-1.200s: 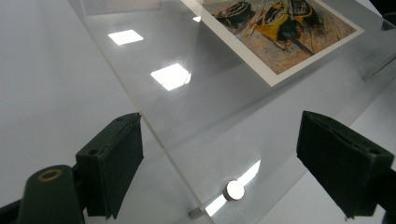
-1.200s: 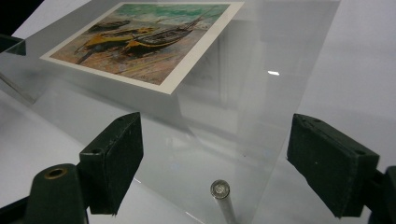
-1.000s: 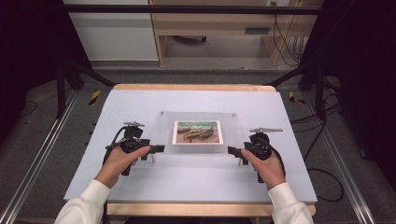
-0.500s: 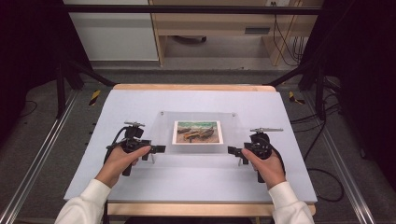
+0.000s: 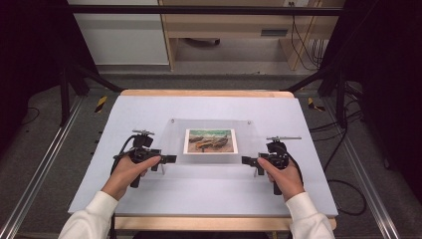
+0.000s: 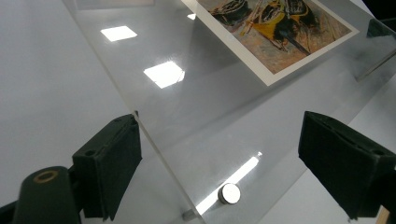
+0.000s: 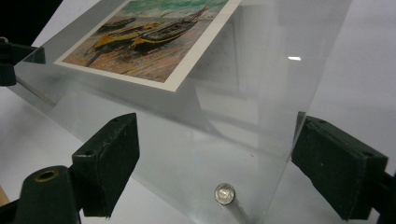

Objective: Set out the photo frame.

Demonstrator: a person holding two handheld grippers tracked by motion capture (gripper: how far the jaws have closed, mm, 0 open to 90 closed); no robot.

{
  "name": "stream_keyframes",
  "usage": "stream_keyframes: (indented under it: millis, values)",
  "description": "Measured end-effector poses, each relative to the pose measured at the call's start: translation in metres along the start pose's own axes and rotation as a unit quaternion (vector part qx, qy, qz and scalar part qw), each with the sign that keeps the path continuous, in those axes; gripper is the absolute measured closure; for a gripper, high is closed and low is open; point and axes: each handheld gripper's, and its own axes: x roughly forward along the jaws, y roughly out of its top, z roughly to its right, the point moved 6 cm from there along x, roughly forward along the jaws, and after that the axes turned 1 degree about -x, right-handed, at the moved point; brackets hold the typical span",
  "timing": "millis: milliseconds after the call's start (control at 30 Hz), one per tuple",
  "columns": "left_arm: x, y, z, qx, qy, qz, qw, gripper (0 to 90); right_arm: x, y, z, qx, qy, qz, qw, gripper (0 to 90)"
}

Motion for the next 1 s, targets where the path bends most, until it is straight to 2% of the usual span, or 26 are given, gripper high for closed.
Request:
stream_keyframes:
  millis: [500, 633, 800, 1000]
  values:
    - [-0.003, -0.001, 0.003, 0.002, 0.018, -0.009, 0.9998, 14.0, -0.002, -0.001, -0.001, -0.006, -0.006, 0.004, 1.0, 18.9]
    - [-0.006, -0.003, 0.006, 0.013, 0.026, -0.009, 0.9995, 15.0, -0.003, -0.003, -0.003, -0.017, -0.01, 0.012, 0.9997, 19.1]
    - [-0.01, -0.007, 0.012, 0.031, 0.042, -0.001, 0.9986, 15.5, -0.007, -0.006, -0.007, -0.038, -0.02, 0.019, 0.9989, 19.6]
    - [-0.019, -0.015, 0.015, 0.042, 0.05, 0.023, 0.9976, 22.8, -0.014, -0.013, -0.011, -0.054, -0.027, 0.041, 0.9973, 22.7]
